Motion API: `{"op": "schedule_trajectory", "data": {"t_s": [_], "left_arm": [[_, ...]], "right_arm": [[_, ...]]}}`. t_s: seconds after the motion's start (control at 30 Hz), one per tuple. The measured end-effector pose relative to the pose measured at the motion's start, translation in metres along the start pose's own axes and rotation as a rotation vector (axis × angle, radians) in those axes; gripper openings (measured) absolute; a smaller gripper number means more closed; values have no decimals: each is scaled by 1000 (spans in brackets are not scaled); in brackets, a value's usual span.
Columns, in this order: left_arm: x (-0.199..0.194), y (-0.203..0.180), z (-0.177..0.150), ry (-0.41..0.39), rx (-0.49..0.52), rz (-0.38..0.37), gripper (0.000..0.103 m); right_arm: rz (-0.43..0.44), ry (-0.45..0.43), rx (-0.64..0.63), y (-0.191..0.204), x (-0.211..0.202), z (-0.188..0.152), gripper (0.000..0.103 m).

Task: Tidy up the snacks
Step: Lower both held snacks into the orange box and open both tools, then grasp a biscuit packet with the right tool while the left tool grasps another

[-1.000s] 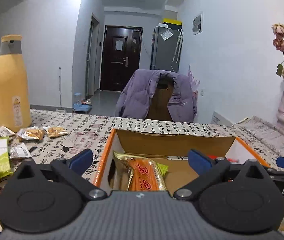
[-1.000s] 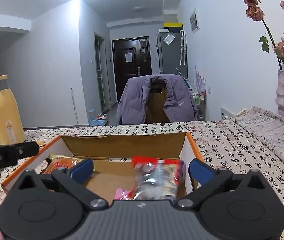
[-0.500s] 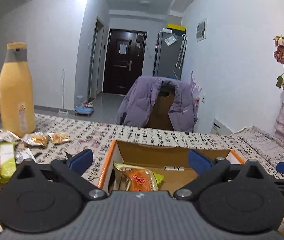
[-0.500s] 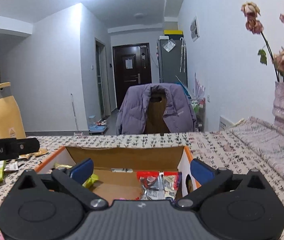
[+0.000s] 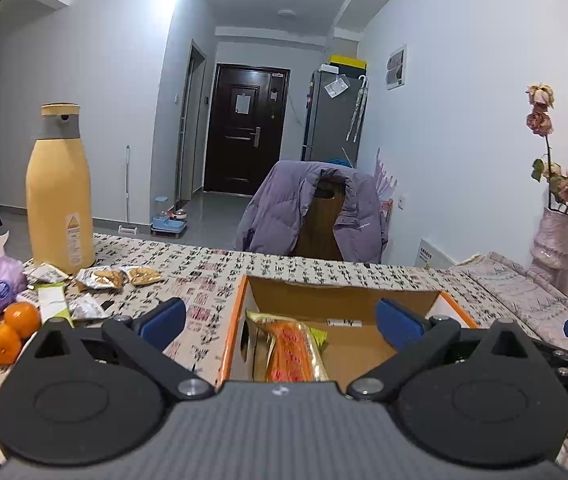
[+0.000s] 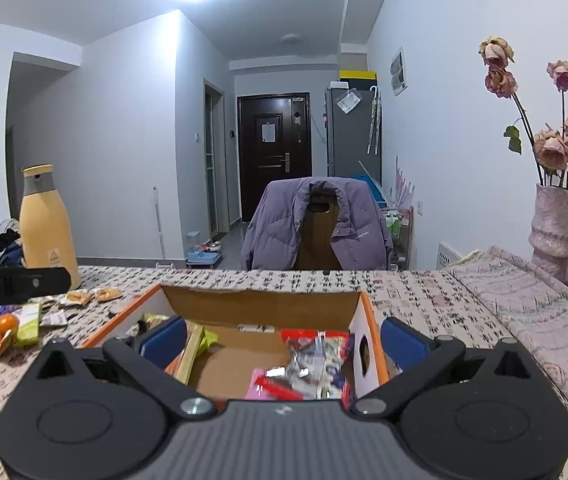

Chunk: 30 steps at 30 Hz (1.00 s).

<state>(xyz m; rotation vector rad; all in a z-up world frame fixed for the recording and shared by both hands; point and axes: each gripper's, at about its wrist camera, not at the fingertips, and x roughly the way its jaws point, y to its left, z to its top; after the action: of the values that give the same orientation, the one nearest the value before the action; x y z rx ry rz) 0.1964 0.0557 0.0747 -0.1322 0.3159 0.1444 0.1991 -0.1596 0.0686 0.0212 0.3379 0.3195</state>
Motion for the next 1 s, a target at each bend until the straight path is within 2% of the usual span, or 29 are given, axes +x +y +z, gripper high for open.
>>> {"op": "schedule_trajectory", "data": {"t_s": [0.6, 0.87, 1.0], "left_arm": [[-77, 12, -73, 47, 51, -24, 103], [-97, 16, -109, 93, 65, -36, 103], [-100, 17, -116, 111, 59, -44, 103]], "right_arm": [[-7, 58, 11, -18, -84, -82, 103], [-54, 114, 21, -36, -101, -111, 103], [-63, 151, 31, -42, -101, -122, 103]]}}
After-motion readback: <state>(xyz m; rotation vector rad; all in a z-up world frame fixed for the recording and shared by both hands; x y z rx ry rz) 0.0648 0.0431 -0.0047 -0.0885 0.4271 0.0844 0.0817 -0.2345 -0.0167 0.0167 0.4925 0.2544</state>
